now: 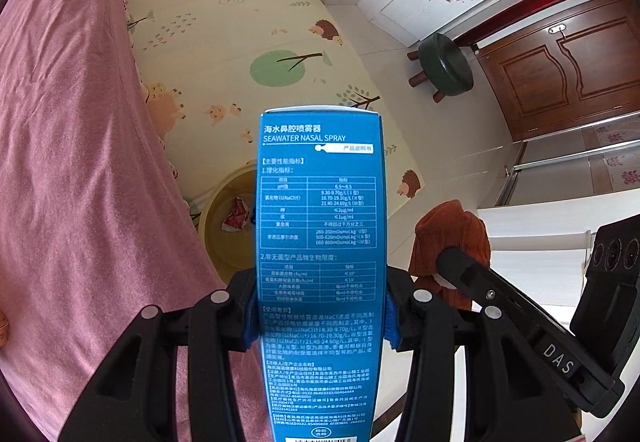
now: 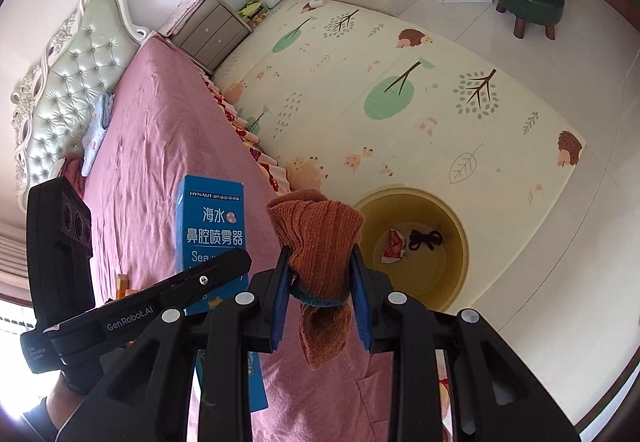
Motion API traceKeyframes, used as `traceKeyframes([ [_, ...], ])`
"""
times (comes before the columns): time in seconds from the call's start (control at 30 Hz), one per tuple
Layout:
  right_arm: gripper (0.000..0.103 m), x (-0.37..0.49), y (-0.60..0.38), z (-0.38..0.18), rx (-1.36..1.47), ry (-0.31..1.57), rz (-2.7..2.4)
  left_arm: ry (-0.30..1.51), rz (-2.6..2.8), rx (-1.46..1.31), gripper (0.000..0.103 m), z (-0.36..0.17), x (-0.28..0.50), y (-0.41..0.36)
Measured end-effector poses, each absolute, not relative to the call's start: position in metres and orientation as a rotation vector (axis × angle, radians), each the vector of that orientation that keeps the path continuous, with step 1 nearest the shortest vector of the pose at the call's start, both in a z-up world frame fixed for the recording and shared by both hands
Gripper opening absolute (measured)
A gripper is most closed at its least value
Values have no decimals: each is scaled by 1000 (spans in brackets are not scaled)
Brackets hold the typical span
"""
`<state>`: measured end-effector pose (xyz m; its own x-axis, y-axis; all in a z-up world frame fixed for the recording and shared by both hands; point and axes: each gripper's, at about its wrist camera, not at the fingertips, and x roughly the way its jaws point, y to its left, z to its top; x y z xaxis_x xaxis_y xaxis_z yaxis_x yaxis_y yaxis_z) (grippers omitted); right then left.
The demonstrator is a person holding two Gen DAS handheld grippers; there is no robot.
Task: Collect trash
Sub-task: 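Carry the box and sock over the yellow bin and open both tools, then move both empty tools back over the remaining items on the bed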
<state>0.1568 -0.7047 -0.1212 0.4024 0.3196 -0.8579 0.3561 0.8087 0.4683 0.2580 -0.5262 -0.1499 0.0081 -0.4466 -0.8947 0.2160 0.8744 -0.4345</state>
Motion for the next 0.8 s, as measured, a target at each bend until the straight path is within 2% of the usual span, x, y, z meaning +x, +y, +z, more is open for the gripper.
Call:
traceKeyframes([
  [0.2, 28, 153, -712, -128, 694, 1183, -55, 1501, -536, -174, 46, -162, 263, -537],
  [0.27, 33, 152, -714, -129, 695, 1186, -62, 1504, -552, -162, 46, -163, 265, -541],
  [0.3, 35, 151, -716, -129, 691, 1185, -71, 1508, -557, -149, 55, -164, 266, -543],
  [0.33, 43, 149, -717, -128, 681, 1185, -88, 1511, -554, -128, 69, -165, 266, -546],
  [0.37, 53, 148, -719, -128, 672, 1188, -108, 1509, -539, -96, 98, -167, 267, -547],
  [0.8, 55, 139, -720, -124, 714, 1186, -144, 1522, -500, -101, 98, -170, 261, -519],
])
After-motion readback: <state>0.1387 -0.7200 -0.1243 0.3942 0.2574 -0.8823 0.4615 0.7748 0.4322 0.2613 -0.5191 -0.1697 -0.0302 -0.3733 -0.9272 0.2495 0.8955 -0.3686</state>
